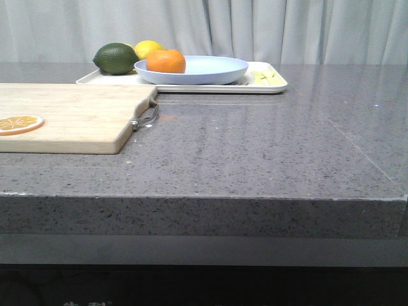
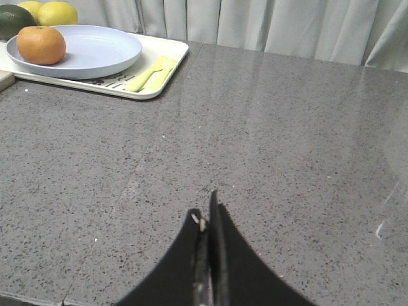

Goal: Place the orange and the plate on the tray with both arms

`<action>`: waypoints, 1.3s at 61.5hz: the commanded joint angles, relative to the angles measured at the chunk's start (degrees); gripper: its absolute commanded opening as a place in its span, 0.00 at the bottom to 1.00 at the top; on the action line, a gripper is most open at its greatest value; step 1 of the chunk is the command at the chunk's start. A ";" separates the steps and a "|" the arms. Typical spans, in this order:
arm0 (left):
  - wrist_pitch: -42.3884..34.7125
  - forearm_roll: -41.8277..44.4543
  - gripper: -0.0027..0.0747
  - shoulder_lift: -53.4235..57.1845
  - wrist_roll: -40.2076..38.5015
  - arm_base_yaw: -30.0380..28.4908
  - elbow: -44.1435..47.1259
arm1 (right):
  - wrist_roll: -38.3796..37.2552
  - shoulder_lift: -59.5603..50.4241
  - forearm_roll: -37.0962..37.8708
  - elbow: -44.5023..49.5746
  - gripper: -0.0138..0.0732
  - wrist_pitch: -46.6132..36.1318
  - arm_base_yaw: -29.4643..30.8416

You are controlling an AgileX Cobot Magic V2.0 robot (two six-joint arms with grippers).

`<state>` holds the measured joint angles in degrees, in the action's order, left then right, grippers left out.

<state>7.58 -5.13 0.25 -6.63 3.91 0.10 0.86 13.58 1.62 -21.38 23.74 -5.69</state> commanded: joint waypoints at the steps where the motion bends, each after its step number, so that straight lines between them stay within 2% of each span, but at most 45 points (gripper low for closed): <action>1: -5.23 -0.53 0.01 1.17 -0.16 -0.14 0.28 | 0.66 0.45 0.09 -1.56 0.08 -4.68 0.36; 42: -5.23 -0.53 0.01 1.17 -0.16 -0.14 0.28 | 0.69 0.39 0.14 -0.80 0.08 -6.57 0.36; 52: -5.23 -0.53 0.01 1.17 -0.16 -0.14 0.28 | 0.69 -2.55 0.14 7.11 0.08 -19.49 0.36; 57: -5.23 -0.53 0.01 1.17 -0.16 -0.14 0.28 | 0.69 -4.77 0.14 12.42 0.08 -23.36 0.36; 68: -5.23 -0.53 0.01 1.17 -0.16 -0.14 0.28 | 0.69 -9.40 0.09 20.13 0.08 -23.35 0.36; 80: -5.23 -0.53 0.01 1.17 -0.16 -0.14 0.28 | 0.69 -12.80 -0.08 22.68 0.08 -21.06 0.36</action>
<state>7.45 -5.13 0.25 -6.63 3.86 0.10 0.95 1.51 1.52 1.61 5.95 -5.69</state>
